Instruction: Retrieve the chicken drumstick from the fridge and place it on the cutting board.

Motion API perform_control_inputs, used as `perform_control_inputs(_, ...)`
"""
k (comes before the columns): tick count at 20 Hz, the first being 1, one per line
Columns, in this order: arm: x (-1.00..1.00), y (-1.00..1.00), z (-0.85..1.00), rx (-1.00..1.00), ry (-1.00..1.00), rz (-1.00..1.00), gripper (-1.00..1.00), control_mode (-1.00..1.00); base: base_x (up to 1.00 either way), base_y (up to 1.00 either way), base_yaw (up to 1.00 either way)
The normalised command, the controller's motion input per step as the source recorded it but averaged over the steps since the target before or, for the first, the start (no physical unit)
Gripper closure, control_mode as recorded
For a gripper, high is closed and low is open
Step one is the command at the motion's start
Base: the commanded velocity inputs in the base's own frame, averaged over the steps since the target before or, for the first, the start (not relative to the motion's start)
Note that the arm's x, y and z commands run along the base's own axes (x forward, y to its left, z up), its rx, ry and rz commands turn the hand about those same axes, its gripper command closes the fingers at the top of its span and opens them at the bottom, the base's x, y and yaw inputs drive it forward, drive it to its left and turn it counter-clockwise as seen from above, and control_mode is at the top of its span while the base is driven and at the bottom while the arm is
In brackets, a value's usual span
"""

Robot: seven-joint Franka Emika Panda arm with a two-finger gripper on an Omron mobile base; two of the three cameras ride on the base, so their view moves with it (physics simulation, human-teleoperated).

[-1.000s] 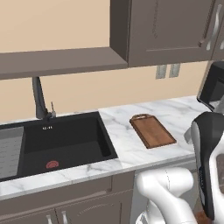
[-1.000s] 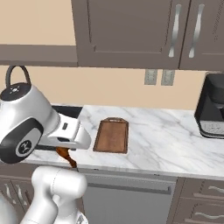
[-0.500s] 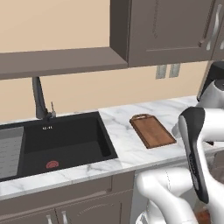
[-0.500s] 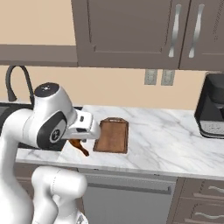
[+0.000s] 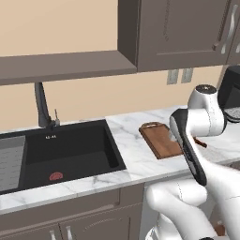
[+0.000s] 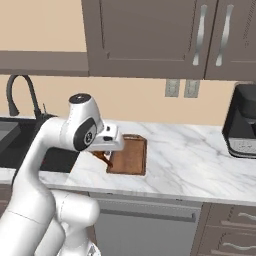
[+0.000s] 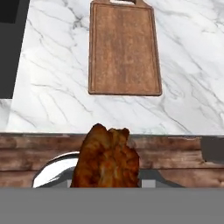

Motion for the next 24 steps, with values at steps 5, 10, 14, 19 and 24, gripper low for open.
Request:
perform_control_inputs(5,0.64,-0.07,-0.64,0.03,-0.02,0.1,1.0,-1.0,0.0,0.0,0.0)
perform_control_inputs(10,0.81,-0.07,-0.5,0.01,0.0,0.13,1.0,-1.0,0.0,0.0,0.0)
perform_control_inputs(14,0.96,-0.1,-0.36,0.0,0.0,0.11,1.0,-1.0,0.0,0.0,0.0)
perform_control_inputs(19,0.92,-0.1,-0.26,0.0,0.04,0.09,1.0,-1.0,0.0,0.0,0.0)
perform_control_inputs(24,0.71,-0.13,-0.21,0.0,0.01,0.08,1.0,-1.0,0.0,0.0,0.0)
